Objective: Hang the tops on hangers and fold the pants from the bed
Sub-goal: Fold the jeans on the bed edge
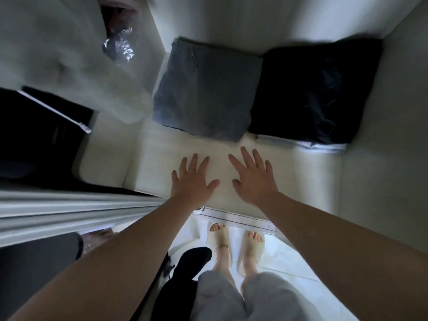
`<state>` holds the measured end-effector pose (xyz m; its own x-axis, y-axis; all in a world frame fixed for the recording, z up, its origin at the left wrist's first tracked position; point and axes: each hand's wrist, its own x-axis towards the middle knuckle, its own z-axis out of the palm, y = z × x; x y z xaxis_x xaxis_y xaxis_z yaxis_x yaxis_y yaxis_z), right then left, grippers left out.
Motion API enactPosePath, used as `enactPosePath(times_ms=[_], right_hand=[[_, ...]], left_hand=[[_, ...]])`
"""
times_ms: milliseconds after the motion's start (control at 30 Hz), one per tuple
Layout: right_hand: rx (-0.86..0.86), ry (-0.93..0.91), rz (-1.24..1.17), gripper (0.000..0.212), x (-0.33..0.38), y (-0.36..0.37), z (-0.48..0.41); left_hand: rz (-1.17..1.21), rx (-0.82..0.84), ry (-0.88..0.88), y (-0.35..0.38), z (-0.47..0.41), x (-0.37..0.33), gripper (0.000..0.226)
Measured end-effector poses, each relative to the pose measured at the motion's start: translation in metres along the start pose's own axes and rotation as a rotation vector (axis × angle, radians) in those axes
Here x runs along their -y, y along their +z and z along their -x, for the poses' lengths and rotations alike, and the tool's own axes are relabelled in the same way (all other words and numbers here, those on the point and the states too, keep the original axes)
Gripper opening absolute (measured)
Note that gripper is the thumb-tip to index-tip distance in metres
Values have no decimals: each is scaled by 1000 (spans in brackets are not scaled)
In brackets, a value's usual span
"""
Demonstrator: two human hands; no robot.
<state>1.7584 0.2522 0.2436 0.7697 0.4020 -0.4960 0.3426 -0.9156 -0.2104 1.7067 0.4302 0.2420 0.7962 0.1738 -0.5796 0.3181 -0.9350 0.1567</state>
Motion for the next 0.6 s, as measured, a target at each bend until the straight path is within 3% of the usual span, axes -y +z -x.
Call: enactPosePath(times_ms=[333, 600], right_hand=[[-94, 26, -48, 69, 8, 5, 136], [-196, -138, -147, 65, 4, -7, 230]], left_hand=[[-30, -88, 42, -19, 107, -27, 75], [252, -329, -26, 3, 232, -53, 70]])
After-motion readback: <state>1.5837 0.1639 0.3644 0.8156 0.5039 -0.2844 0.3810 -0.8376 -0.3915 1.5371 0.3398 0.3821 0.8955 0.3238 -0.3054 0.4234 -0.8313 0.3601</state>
